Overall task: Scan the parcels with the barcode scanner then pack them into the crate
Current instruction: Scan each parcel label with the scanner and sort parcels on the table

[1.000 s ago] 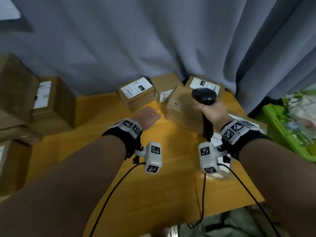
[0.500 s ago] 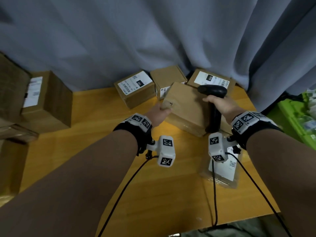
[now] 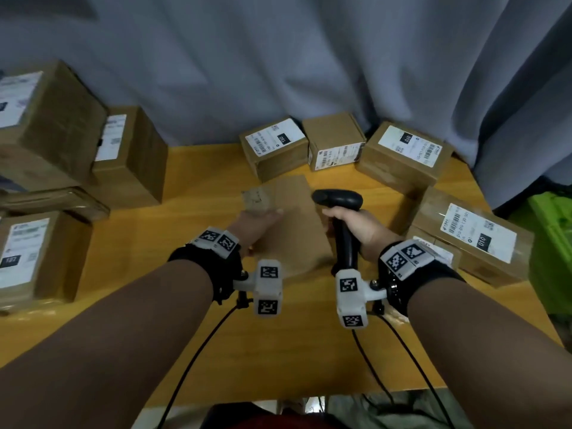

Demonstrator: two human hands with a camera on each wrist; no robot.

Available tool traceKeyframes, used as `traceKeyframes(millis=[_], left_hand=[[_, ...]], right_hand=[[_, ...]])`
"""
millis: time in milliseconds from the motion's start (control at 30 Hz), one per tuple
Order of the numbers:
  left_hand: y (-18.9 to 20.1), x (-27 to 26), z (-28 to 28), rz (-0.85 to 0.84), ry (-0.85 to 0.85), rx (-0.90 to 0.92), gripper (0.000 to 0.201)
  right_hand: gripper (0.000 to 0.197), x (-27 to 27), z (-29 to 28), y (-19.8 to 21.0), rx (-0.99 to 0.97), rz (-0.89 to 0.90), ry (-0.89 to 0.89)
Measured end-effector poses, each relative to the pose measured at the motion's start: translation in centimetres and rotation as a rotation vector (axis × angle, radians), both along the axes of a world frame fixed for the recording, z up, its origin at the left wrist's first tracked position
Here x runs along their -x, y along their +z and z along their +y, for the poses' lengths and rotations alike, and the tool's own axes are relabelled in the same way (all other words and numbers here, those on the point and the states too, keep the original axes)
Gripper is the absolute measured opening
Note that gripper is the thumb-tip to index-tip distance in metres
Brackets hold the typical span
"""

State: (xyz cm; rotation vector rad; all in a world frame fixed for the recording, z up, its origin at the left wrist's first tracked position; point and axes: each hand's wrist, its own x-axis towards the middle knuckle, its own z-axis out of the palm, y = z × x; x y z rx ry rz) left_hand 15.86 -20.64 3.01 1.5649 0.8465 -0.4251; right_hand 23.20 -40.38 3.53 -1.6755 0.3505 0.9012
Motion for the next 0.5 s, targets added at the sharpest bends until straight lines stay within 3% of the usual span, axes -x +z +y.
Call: traceKeyframes(millis=[133, 300, 400, 500], left_hand=[[0.4, 1.1, 0.6, -0.092, 0.078, -0.098, 0.072], [1.6, 1.8, 1.8, -0.169, 0.181, -0.101, 0.063], [2.3, 1.7, 1.8, -0.226, 0.123, -0.061, 0.084], [2.6, 1.6, 0.8, -0.276, 0.031, -0.1, 0.114]], right_hand=[[0.052, 1.5, 0.5, -0.3, -0.132, 0.013, -0.11], [0.033, 2.4, 1.1, 0.7, -0.298, -0.049, -0.252], [0.026, 2.6, 1.4, 1.3, -0.373, -0.085, -0.323], [0.018, 2.8, 1.6, 1.6, -0.321, -0.095, -0.301]])
